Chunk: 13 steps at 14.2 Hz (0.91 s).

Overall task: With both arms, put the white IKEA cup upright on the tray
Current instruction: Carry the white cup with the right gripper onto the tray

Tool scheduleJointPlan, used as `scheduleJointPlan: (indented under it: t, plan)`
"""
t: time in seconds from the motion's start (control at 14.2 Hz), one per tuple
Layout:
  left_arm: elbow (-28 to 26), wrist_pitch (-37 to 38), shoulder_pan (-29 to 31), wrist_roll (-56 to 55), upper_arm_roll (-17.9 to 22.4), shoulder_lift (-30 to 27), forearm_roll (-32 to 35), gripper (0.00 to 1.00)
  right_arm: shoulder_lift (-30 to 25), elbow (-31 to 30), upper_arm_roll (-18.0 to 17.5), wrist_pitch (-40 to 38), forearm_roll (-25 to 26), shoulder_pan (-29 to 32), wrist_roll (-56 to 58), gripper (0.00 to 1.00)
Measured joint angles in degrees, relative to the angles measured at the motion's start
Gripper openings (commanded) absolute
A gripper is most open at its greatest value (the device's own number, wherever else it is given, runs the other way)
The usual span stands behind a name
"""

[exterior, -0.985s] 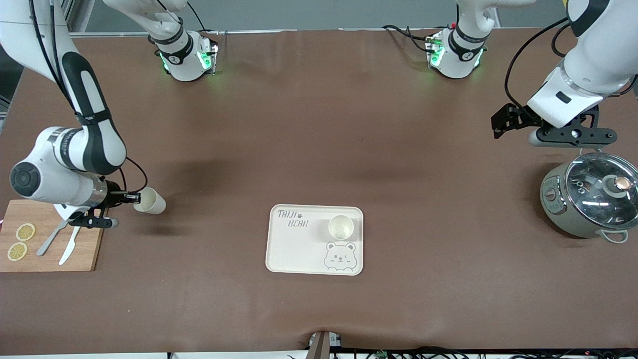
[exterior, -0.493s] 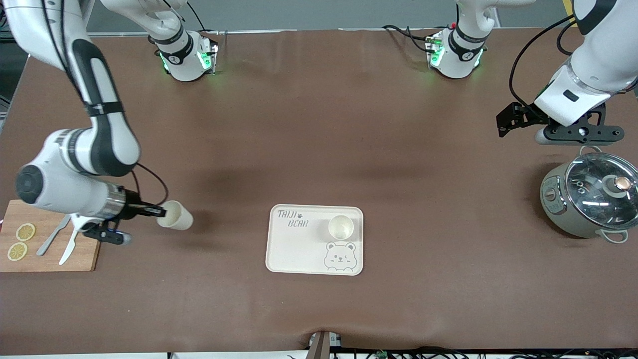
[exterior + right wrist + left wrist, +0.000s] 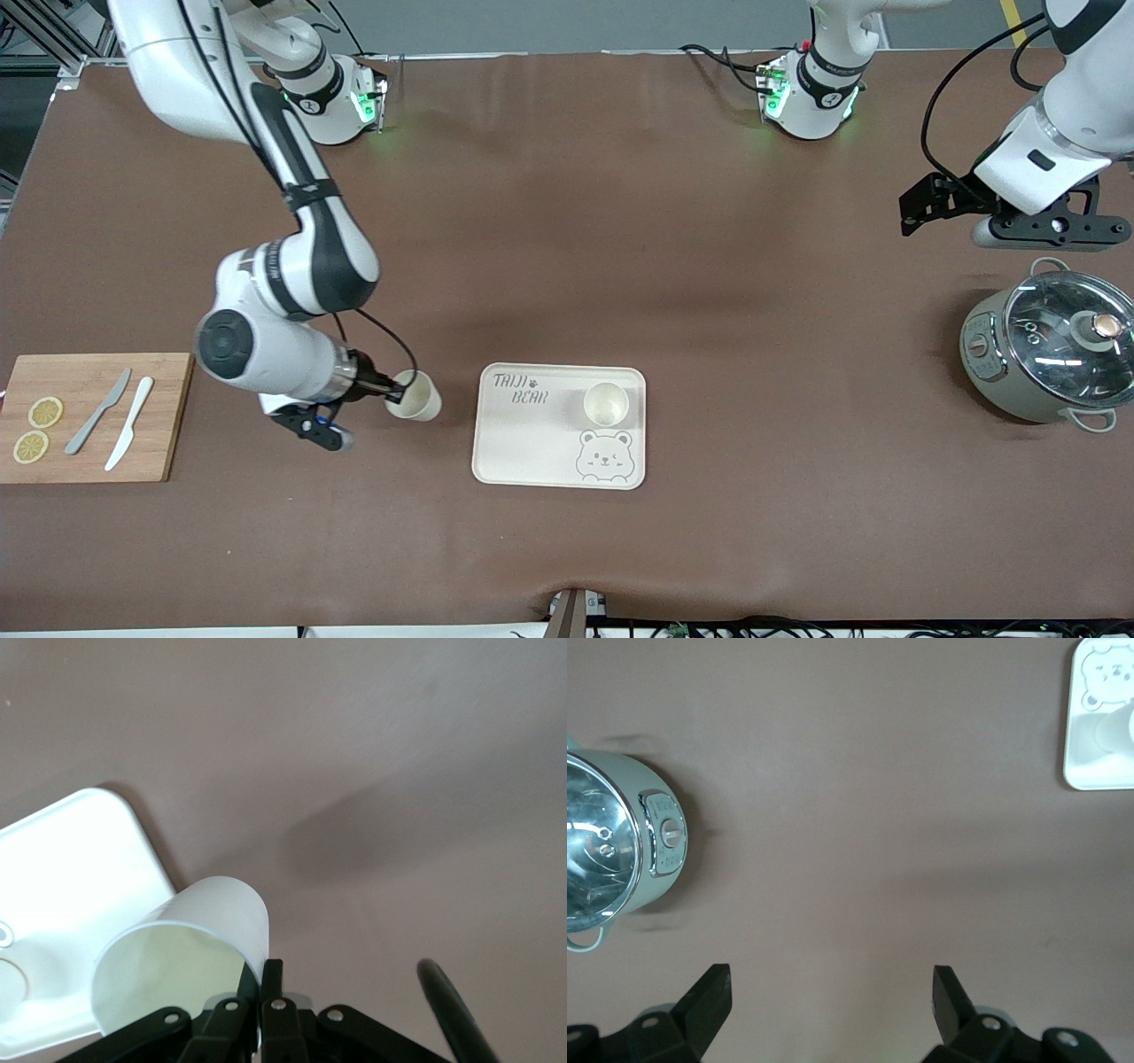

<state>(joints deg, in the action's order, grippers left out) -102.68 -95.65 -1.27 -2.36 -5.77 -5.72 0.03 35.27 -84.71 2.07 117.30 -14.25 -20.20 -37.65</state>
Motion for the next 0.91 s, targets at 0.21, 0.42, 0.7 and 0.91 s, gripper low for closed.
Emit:
scheduleJointPlan:
  t: [0.21, 0.42, 0.7, 0.91]
  plan:
    - [-0.8, 0.0, 0.2, 0.3, 0.0, -0.1, -0.1, 1.0, 3.1, 3.3, 0.0, 0.1, 0.0, -4.3, -7.3, 0.0]
    - [-0.9, 0.0, 0.0, 0.3, -0.1, -0.1, -0.1, 1.0, 5.9, 6.7, 0.1, 0.2, 0.0, -7.1, -12.1, 0.0]
    - [-0.7, -0.1, -0.2, 0.3, -0.3, -0.2, -0.2, 1.0, 9.0, 7.9, 0.2, 3.5, 0.0, -9.1, -14.7, 0.0]
    - [-0.7, -0.7, -0.2, 0.3, -0.3, -0.2, -0.3, 1.0, 11.0, 8.0, 0.2, 5.8, 0.0, -9.4, -14.9, 0.06]
